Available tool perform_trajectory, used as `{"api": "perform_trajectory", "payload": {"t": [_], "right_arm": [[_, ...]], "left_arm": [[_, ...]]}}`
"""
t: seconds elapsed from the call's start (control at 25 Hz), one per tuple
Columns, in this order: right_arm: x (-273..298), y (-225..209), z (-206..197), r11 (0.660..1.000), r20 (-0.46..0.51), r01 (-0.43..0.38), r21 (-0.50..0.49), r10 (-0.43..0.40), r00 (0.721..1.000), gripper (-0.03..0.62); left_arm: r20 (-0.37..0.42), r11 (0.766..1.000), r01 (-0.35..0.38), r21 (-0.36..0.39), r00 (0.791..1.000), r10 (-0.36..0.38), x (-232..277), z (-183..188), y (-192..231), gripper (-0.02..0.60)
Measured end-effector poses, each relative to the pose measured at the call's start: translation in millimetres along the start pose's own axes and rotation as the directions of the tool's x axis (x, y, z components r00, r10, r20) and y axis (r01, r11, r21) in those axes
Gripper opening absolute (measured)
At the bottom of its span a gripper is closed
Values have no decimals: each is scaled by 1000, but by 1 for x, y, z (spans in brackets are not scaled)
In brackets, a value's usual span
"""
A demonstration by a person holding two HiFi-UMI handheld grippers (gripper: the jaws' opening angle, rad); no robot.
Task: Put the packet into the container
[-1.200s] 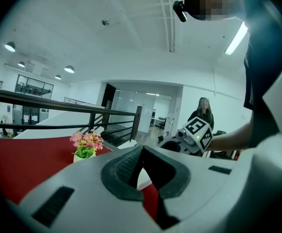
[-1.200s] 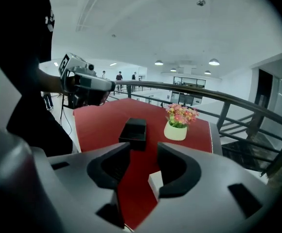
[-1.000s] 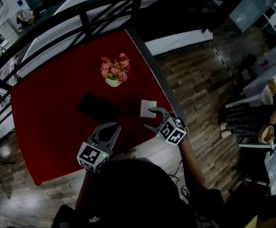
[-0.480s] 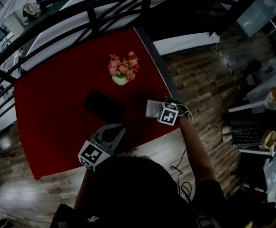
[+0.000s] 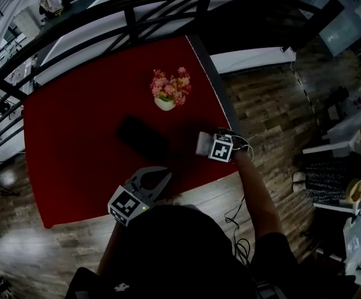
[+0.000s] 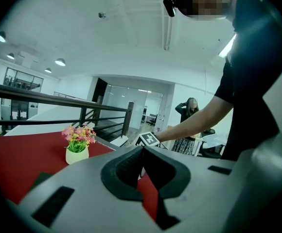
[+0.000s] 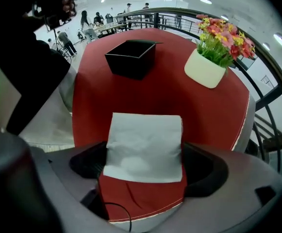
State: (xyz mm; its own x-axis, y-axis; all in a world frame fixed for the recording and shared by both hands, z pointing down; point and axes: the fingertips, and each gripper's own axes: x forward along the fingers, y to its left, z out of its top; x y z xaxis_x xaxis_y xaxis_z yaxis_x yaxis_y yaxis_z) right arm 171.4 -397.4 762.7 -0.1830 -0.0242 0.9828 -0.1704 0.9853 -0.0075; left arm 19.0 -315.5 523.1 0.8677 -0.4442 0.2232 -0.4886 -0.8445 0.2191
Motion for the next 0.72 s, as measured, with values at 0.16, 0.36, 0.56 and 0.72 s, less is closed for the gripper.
{"api": "perform_trajectory", "payload": {"t": [0.16,0.36,0.56,0.72], "right_arm": [[4,0,1,1000,-6,-15,-1,15,1000,453],[4,0,3,1000,-8,-18,-6,18,1000,453],[3,-3,13,995,64,-9,101,3,998,449],[-3,-2,22,986,86,12,168,-26,996,443]], "left_arm": [[2,1000,-9,-7,1000,9,-2,2,2,11],[7,1000,-26,-9,1000,27,-5,2,9,11],[8,999,-31,-10,999,32,-5,2,12,11],[9,999,-36,-11,999,37,-8,2,14,11]]}}
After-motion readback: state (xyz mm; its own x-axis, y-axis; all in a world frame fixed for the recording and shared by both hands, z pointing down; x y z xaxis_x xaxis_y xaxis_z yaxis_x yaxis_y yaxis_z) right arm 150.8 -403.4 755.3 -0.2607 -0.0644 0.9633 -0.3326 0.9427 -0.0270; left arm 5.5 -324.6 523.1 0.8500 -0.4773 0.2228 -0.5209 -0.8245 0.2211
